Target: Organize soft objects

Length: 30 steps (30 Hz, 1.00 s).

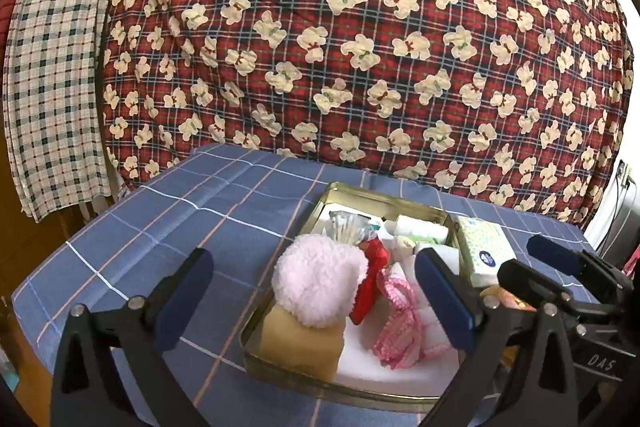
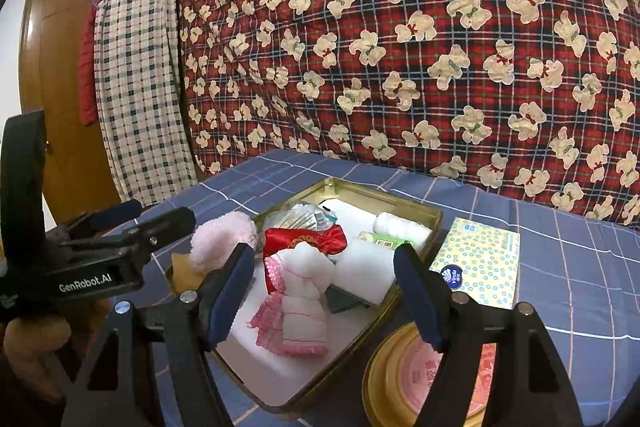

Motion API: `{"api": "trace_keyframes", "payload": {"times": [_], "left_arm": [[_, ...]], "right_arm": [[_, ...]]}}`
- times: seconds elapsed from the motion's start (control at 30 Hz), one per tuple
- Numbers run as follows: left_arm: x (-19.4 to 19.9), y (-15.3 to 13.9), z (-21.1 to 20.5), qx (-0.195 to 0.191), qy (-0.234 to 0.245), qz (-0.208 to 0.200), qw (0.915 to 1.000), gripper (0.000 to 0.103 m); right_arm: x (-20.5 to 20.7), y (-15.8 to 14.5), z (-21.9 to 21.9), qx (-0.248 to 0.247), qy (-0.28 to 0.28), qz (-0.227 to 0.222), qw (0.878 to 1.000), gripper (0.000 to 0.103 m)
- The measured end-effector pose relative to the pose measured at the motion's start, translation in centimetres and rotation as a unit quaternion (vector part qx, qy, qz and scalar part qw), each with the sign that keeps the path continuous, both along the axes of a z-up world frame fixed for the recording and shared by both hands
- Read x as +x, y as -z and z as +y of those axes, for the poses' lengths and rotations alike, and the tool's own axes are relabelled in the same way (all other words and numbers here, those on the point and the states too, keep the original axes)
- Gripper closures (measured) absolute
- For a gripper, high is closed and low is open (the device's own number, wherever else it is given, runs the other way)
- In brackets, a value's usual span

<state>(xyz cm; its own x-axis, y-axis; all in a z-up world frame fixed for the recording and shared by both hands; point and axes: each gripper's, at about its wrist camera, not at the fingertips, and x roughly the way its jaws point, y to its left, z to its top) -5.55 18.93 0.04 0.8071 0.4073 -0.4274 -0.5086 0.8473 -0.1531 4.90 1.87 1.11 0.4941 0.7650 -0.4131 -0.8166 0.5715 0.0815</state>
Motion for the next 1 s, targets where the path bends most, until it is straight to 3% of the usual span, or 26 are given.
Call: {"api": "trace_keyframes", "payload": {"times": [1.0], "left_arm": [[-0.17,-0.21,-0.94,0.004,0.010,0.010,0.9999,0.001]], "right_arm": [[-0.39,-0.37,-0.28,0.007,0.000,-0.002,1.000,0.028]]}}
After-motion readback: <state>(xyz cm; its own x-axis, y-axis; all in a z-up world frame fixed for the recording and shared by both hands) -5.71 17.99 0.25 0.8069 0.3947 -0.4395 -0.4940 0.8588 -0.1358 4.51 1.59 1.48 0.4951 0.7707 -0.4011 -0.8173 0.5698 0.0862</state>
